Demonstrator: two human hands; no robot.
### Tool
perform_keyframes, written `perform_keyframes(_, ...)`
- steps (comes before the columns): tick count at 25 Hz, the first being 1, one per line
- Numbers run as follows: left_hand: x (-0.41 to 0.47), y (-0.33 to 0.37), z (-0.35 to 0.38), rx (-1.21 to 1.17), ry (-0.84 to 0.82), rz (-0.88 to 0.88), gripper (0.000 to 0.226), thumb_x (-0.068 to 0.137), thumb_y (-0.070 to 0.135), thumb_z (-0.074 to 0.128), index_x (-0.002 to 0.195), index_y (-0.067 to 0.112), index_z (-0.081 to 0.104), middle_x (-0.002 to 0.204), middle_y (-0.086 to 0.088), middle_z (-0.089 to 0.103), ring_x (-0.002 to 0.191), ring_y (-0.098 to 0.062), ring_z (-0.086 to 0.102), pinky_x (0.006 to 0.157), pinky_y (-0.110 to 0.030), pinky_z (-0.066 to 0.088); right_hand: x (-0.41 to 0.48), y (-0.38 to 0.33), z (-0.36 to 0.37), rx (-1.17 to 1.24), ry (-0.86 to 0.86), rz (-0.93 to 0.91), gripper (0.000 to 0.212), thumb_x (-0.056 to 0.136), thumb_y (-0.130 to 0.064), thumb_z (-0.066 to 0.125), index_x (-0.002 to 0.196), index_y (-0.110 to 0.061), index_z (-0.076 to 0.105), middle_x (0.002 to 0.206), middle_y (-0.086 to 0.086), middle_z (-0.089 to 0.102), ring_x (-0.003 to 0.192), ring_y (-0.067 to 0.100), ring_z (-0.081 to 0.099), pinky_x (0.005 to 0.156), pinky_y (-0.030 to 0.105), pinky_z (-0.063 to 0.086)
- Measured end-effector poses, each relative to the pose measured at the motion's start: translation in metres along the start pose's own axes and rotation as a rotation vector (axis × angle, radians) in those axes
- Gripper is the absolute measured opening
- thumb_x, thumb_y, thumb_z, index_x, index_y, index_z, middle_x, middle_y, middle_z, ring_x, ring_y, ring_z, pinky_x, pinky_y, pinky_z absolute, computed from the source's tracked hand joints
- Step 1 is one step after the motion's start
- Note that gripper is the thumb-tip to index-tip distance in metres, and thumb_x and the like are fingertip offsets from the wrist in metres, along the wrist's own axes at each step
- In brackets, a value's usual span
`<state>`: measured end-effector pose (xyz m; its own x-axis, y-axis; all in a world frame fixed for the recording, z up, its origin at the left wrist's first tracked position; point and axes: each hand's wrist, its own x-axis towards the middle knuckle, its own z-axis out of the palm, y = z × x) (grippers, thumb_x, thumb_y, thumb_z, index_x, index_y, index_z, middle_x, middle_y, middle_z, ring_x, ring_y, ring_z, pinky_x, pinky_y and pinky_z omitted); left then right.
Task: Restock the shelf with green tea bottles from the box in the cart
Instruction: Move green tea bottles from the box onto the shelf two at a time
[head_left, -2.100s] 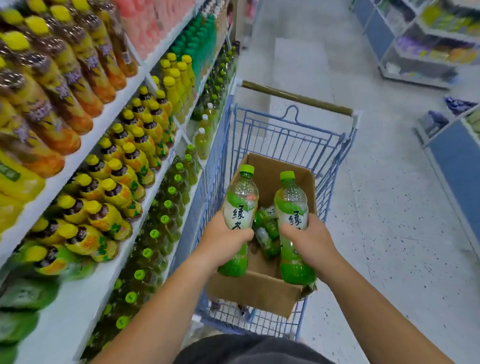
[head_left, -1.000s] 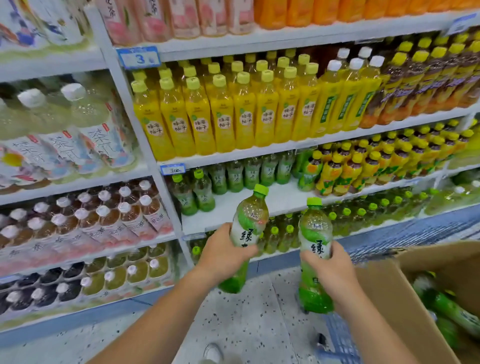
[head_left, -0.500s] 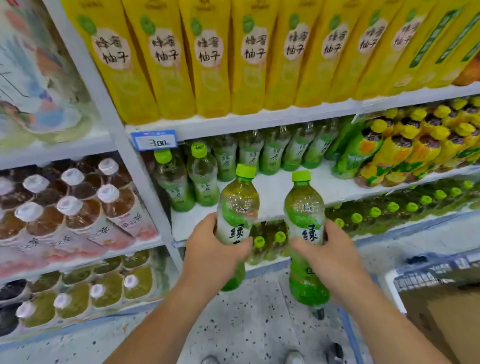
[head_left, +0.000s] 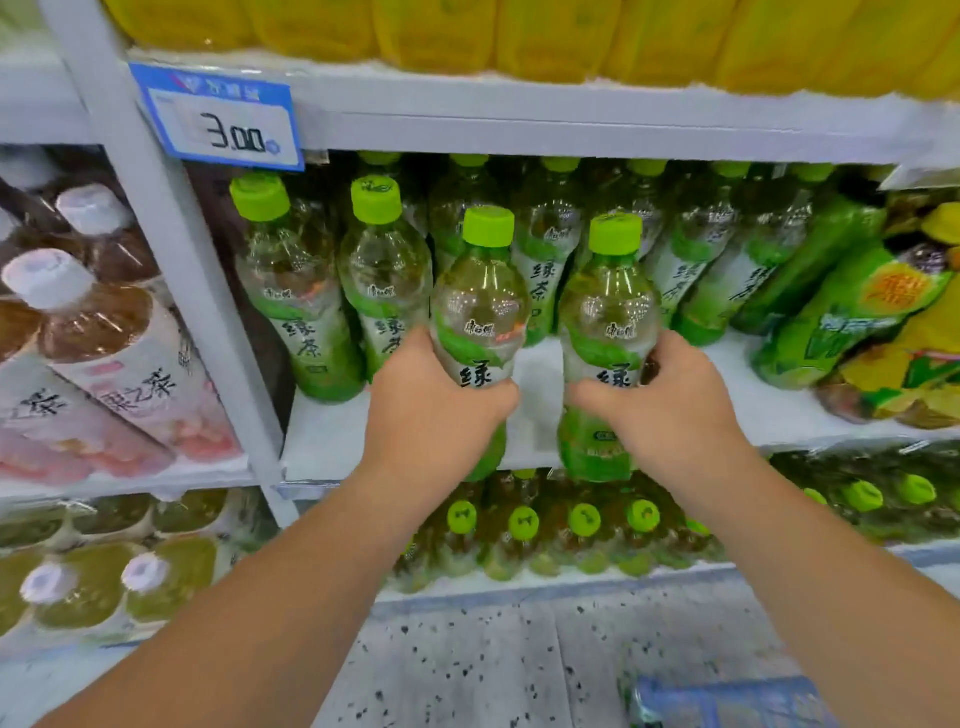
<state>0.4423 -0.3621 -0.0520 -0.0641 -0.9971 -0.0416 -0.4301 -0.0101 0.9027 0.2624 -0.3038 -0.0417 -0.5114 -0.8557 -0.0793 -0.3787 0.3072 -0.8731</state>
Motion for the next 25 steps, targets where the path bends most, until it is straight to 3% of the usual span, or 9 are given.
perform_keyframes(7, 0.01, -0.005, 0.022, -0.05, 0.081, 0.184, 0.042, 0.07, 0.024, 0.086, 0.102, 0.034, 0.059, 0.092, 0.018, 0.067, 0.086, 0.009, 0.062, 0.066, -0.004, 0.045, 0.026, 0.017, 0.012, 0.1, 0.001, -0.154, 0.039, 0.068, -0.034, 0.09, 0.099, -0.037, 0.066, 0.091, -0.034, 0.07, 0.082, -0.013, 0.065, 0.067, 0.01, 0.048)
perform_keyframes(13, 0.009, -0.026, 0.025, -0.015, 0.052, 0.188, 0.055, 0.072, 0.028, 0.086, 0.111, 0.039, 0.049, 0.097, 0.028, 0.062, 0.092, 0.019, 0.058, 0.069, 0.001, 0.042, 0.03, 0.044, 0.014, 0.144, -0.095, -0.197, 0.053, 0.073, -0.034, 0.089, 0.118, -0.038, 0.063, 0.109, -0.02, 0.073, 0.101, -0.002, 0.068, 0.089, 0.028, 0.055)
perform_keyframes(16, -0.002, -0.047, 0.032, 0.104, 0.043, 0.123, 0.047, 0.079, 0.029, 0.083, 0.119, 0.028, 0.057, 0.111, 0.014, 0.06, 0.101, 0.004, 0.058, 0.087, -0.014, 0.051, 0.031, 0.057, 0.014, 0.053, -0.164, -0.14, 0.05, 0.074, -0.038, 0.087, 0.115, -0.044, 0.058, 0.109, -0.025, 0.069, 0.104, -0.006, 0.063, 0.093, 0.028, 0.051)
perform_keyframes(17, -0.005, -0.053, 0.035, 0.132, 0.065, 0.116, 0.05, 0.082, 0.031, 0.082, 0.126, 0.024, 0.058, 0.118, 0.009, 0.056, 0.106, -0.002, 0.057, 0.095, -0.023, 0.051, 0.031, 0.063, 0.015, 0.02, -0.181, -0.129, 0.051, 0.075, -0.038, 0.086, 0.116, -0.045, 0.057, 0.11, -0.027, 0.067, 0.106, -0.007, 0.061, 0.093, 0.026, 0.05)
perform_keyframes(19, -0.011, -0.063, 0.038, 0.111, 0.121, 0.105, 0.057, 0.083, 0.034, 0.081, 0.133, 0.02, 0.058, 0.122, 0.006, 0.05, 0.109, -0.006, 0.056, 0.099, -0.025, 0.051, 0.028, 0.075, 0.018, -0.029, -0.213, -0.133, 0.054, 0.078, -0.036, 0.084, 0.124, -0.042, 0.055, 0.112, -0.029, 0.063, 0.104, -0.01, 0.058, 0.088, 0.017, 0.047)
perform_keyframes(21, -0.013, -0.066, 0.041, 0.051, 0.186, 0.082, 0.059, 0.08, 0.036, 0.083, 0.131, 0.019, 0.06, 0.12, 0.006, 0.054, 0.104, -0.001, 0.059, 0.093, -0.019, 0.052, 0.027, 0.082, 0.02, -0.036, -0.205, -0.147, 0.053, 0.079, -0.035, 0.083, 0.124, -0.042, 0.055, 0.11, -0.031, 0.062, 0.099, -0.017, 0.057, 0.078, 0.005, 0.041)
perform_keyframes(25, -0.011, -0.07, 0.045, 0.087, 0.256, 0.073, 0.051, 0.079, 0.043, 0.082, 0.121, 0.019, 0.068, 0.108, 0.004, 0.062, 0.095, -0.002, 0.06, 0.085, -0.021, 0.053, 0.038, 0.079, 0.026, -0.051, -0.212, -0.166, 0.044, 0.078, -0.033, 0.085, 0.103, -0.052, 0.055, 0.094, -0.045, 0.061, 0.095, -0.028, 0.051, 0.067, -0.002, 0.041)
